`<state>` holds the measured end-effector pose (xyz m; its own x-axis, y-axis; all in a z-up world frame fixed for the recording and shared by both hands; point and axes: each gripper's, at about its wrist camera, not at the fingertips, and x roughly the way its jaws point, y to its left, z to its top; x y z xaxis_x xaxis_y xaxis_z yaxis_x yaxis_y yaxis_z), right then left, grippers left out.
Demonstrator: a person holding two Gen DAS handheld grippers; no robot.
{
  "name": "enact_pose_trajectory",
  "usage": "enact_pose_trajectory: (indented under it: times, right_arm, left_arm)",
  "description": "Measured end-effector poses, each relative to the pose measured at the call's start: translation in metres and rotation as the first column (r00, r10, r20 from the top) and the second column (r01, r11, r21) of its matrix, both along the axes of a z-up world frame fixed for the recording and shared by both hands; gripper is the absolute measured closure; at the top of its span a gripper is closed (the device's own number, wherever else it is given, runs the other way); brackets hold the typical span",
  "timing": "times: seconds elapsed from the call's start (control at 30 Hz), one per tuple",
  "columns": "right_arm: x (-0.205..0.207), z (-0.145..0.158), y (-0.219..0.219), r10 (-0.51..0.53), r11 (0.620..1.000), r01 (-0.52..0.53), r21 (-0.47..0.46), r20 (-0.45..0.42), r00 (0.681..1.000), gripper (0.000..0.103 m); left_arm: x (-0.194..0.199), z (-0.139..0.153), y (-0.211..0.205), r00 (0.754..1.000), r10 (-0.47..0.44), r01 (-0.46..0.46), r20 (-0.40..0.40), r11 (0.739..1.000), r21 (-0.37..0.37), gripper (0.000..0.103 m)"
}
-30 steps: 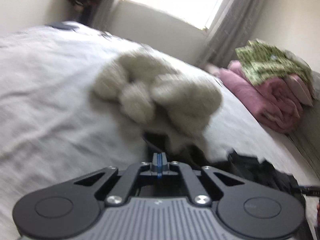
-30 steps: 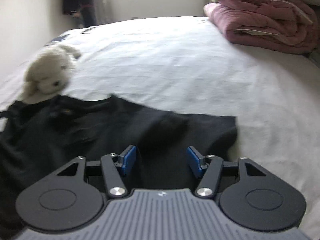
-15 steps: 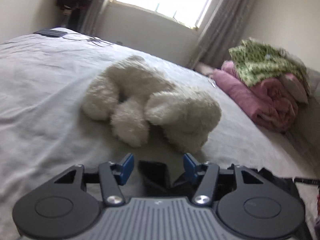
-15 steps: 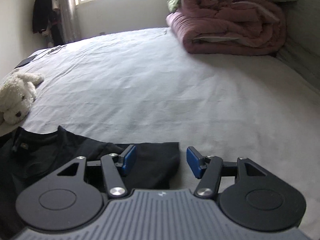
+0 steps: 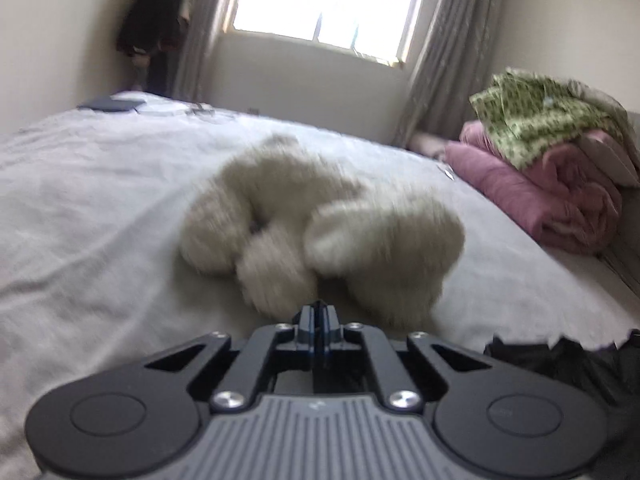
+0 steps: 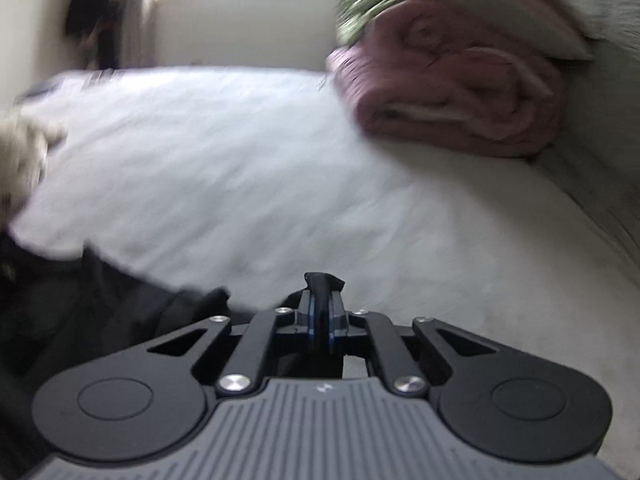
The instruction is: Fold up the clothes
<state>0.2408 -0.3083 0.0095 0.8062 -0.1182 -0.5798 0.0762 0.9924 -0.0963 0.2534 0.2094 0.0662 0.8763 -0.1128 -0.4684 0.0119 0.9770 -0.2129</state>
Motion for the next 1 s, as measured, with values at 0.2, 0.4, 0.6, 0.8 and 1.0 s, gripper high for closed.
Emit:
enact_pose_trajectory:
  times: [0.2, 0.4, 0.6, 0.8, 1.0]
  right_arm:
    - [0.003, -0.011, -0.011, -0.094, 0.995, 0.093, -0.028, -0.032, 0.995, 0.097]
    - [0.001, -0.039, -0.009, -0.048, 0.994, 0.041, -0.102, -0.075, 0.996, 0.084]
    - [0.000, -0.011, -0.013, 0.013, 0.997, -0.015, -0.078, -0.024, 1.000, 0.051]
    - [0.029, -0.010, 0.018, 0.313, 0.947, -0.319, -0.048, -0.100, 0.944, 0.048]
    - [0.057, -0.029, 0.024, 0.405, 0.914, -0.402, 0.055, -0.182, 0.896, 0.063]
  left_arm:
    - [0.011, -0.010, -0.029, 0.999, 0.052, -0.052, 0.002, 0.980, 0.191, 0.099]
    - [0.011, -0.019, -0.025, 0.997, 0.070, -0.059, -0.044, 0.976, 0.209, 0.085]
    - [-0.001, 0.007, -0.022, 0.999, 0.020, -0.028, 0.042, 0.978, 0.205, 0.076]
    - [0.023, 0.006, -0.084, 0.950, -0.307, 0.311, -0.054, 0.920, 0.238, 0.055]
    - [0.062, -0.031, -0.117, 0.906, -0.360, 0.410, -0.223, 0.879, 0.245, 0.072]
